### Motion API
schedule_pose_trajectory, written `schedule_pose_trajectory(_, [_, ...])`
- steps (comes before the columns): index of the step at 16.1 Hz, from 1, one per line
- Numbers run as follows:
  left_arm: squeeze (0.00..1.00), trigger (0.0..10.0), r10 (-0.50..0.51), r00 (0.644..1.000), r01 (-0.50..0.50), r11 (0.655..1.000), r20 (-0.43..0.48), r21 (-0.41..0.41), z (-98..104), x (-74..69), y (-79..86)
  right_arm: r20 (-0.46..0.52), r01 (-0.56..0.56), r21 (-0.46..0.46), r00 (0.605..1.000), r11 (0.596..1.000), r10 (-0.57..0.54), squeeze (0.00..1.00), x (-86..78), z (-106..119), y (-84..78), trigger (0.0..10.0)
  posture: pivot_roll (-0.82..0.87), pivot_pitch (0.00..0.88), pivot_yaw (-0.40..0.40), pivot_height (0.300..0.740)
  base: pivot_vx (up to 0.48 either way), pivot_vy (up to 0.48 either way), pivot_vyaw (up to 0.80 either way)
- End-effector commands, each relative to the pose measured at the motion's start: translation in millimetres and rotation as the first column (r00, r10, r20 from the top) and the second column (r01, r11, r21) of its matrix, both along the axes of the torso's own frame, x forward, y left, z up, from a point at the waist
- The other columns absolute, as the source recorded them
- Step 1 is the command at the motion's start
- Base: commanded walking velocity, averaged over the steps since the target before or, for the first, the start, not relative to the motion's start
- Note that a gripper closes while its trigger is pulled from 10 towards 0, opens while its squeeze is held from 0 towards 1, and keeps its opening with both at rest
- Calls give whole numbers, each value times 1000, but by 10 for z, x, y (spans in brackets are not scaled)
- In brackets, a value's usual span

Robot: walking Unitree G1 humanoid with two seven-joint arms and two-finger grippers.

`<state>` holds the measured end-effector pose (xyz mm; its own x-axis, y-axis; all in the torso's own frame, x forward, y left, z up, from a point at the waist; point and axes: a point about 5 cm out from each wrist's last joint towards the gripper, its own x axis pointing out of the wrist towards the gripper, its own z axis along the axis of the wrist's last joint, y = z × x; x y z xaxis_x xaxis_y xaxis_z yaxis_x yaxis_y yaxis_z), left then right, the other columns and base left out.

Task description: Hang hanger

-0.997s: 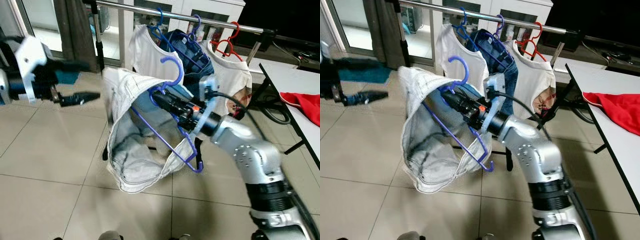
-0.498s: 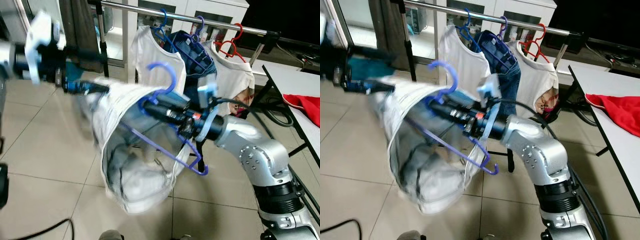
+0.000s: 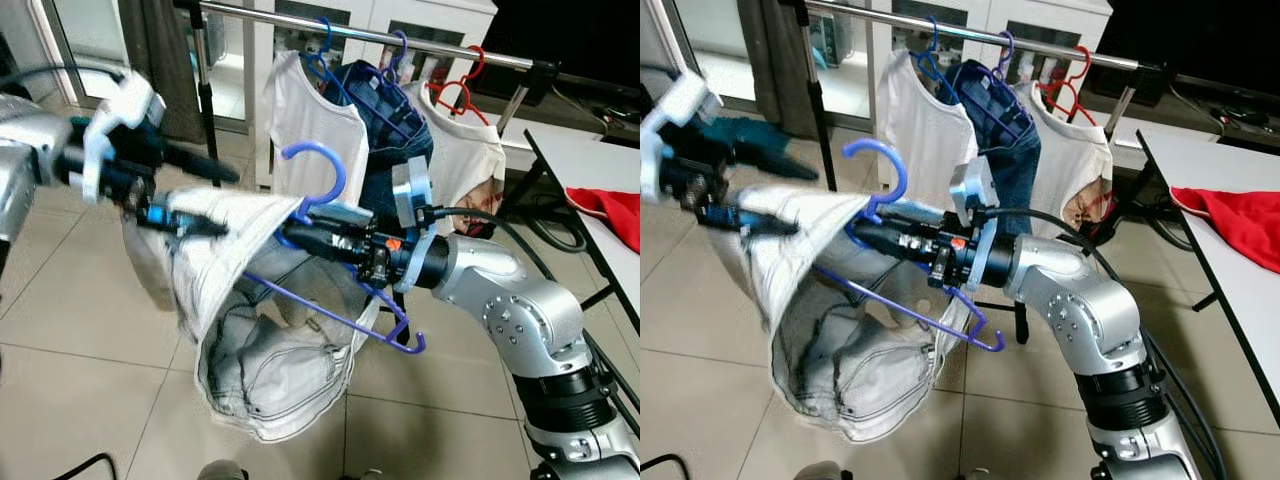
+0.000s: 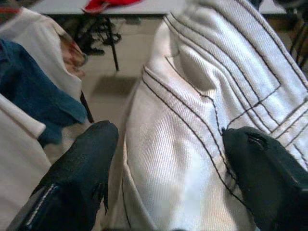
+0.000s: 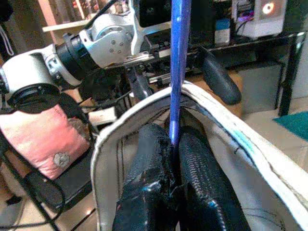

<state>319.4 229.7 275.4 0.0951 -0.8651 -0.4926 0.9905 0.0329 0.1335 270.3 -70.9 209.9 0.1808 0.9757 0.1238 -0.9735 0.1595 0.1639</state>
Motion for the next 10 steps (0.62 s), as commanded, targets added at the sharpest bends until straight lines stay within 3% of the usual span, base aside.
schedule_pose_trajectory(1, [0,0,-34,999,35,998,-23,57,-102,-20,-37,84,-13,54,996,998,8,0,-36,192,-43,10000,25,0,-97,740,0,0,0])
schedule_pose_trajectory(3, [0,0,-56,997,62,990,-53,126,-186,-51,-43,92,-38,52,995,998,33,0,-62,207,-31,10000,24,0,-97,740,0,0,0])
schedule_pose_trajectory(10, [0,0,-95,990,113,976,-100,187,-319,-109,-61,117,-66,55,991,996,59,0,-75,285,-25,10000,26,0,-97,740,0,0,0])
